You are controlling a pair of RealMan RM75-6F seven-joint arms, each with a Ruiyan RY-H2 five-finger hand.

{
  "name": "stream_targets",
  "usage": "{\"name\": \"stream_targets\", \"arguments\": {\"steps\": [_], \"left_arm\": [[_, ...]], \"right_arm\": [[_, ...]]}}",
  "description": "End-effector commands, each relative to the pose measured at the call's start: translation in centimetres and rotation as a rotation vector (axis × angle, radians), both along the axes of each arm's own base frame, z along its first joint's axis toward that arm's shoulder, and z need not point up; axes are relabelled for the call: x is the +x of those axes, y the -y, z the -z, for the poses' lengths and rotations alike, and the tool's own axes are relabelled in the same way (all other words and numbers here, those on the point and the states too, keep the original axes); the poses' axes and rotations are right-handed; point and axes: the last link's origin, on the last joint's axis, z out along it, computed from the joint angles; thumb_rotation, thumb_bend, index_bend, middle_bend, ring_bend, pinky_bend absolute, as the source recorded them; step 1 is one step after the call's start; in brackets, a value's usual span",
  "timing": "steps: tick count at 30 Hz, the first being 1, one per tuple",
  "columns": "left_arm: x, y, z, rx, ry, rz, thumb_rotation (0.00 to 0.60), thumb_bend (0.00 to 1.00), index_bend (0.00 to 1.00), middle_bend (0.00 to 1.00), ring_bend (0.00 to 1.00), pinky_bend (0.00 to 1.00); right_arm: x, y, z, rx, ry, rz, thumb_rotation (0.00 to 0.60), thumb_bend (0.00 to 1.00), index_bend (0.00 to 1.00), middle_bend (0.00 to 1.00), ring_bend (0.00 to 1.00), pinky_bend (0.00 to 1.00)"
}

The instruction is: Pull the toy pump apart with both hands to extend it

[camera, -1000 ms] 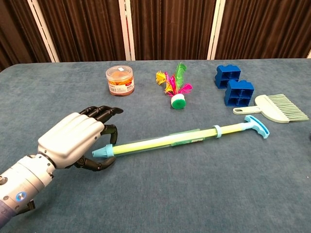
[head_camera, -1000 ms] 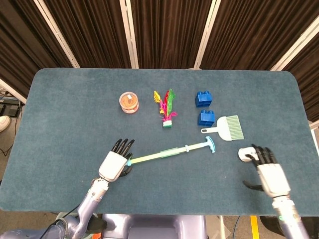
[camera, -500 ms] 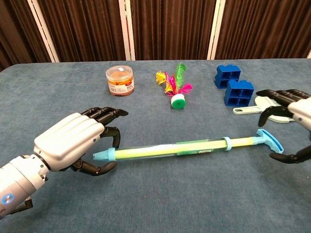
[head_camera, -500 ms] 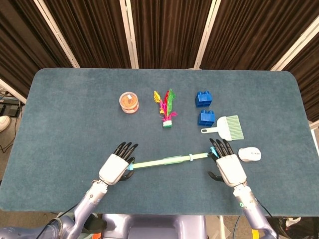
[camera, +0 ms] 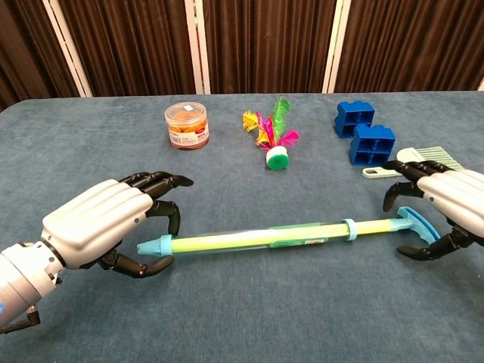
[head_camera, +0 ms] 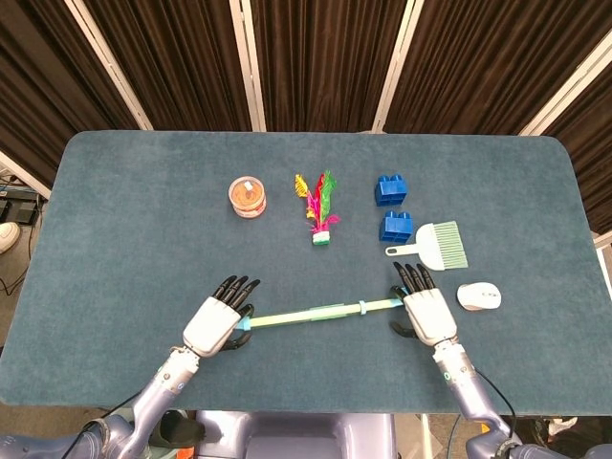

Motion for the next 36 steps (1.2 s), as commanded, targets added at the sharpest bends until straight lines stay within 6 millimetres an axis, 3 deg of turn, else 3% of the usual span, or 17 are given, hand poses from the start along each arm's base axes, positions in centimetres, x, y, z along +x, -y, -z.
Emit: {"name": "stream_targets", "arguments": {"steps": [1,7,14,17,36], "left_arm": [[0.0,0.0,0.0,-0.002,0.003,0.000,0.600,0.38,0.53,0.06,0.05,0.12],[0.1,-0.4,0.0,0.001,0.006,-0.007,0.600,0.37,0.53,0.06,0.05,0.12],[0.0,-0.5,-0.1,0.002,0.007,-0.005,0.600,0.37,0.53,0.06,0.05,0.12],[0.0,-0.5,-0.3,0.005,0.006,0.003,0.600,0.37,0.53,0.06,0.05,0.12],[0.4,0.5,-2.1,0.012,0.042,0.069,0.600,0.36,0.53,0.07,0.05,0.12]], "right_arm": [[0.2,0.1,0.5,0.012,-0.001,-0.002,0.600,0.29,0.36,0.00,0.00,0.00],[0.0,0.3,1.3,0.031,-0.006,0.008,0.600,0.32,0.40,0.00,0.00,0.00],[-0.4,0.6,1.0,-0.001,-0.010,0.008,0.600,0.36,0.66,0.10,0.00,0.00],[-0.7,1.0,0.4,-0.029,-0.014,0.017,0.600,0.38,0.73,0.13,0.00,0.00],[-1.3,2.4,-4.7,-0.161,-0.015,0.025,0.600,0.39,0.83,0.18,0.00,0.00]]}}
